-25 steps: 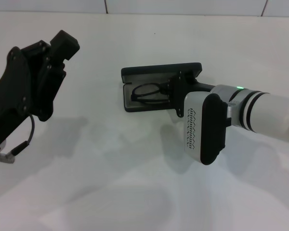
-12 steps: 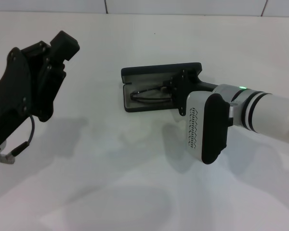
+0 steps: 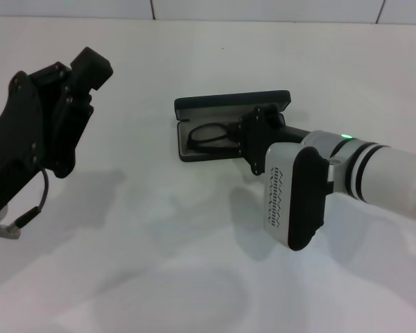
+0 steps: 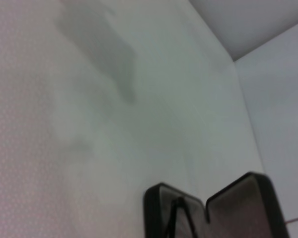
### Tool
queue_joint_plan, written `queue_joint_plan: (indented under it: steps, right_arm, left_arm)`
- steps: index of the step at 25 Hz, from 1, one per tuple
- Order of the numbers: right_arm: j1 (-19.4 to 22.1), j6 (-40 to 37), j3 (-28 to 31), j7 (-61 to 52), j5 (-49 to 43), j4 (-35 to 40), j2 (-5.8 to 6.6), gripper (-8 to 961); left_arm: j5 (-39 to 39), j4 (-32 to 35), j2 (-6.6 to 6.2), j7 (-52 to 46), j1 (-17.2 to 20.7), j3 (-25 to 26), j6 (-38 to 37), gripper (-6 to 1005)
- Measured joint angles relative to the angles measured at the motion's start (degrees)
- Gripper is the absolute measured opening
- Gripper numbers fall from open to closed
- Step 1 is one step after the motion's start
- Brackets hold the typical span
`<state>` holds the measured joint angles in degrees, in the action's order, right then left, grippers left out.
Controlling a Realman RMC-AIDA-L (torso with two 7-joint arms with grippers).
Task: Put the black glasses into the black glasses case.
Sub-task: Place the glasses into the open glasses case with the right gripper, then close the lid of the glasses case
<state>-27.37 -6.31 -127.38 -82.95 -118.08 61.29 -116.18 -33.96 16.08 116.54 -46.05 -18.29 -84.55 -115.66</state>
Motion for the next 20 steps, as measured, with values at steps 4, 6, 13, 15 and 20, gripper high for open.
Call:
queue_joint_plan:
  steps: [4,6,13,15,20]
  right_arm:
    - [1.8,0.1,-0.4,0.1,0.0,2.0,0.00,111]
    - [3.5,0.2,-0.3,-0.1,0.7,3.8,0.00,112]
    - [11.2,-8.3,5.7,-0.5,11.4,14.3,0.58,113]
    - [14.0,-17.6,11.4,-0.5,16.5,17.2,0.67,114]
    - [19.8,-50.5,32.0,0.8,28.0,18.4,1.04,115]
  left_arm:
    - [0.0,0.0,0.00,0.0,0.0,0.0,-0.1,21]
    - [0.0,0.0,0.00,0.0,0.0,0.0,-0.1,22]
    - [0.1,0.0,-0.86,-0.3,-1.0,0.5,-0.1,22]
    - [0.1,0.0,-1.59,-1.3,-1.9,1.5,0.2,22]
    - [-1.6,0.5,-4.17,-6.1,-8.3,2.0,6.8,23]
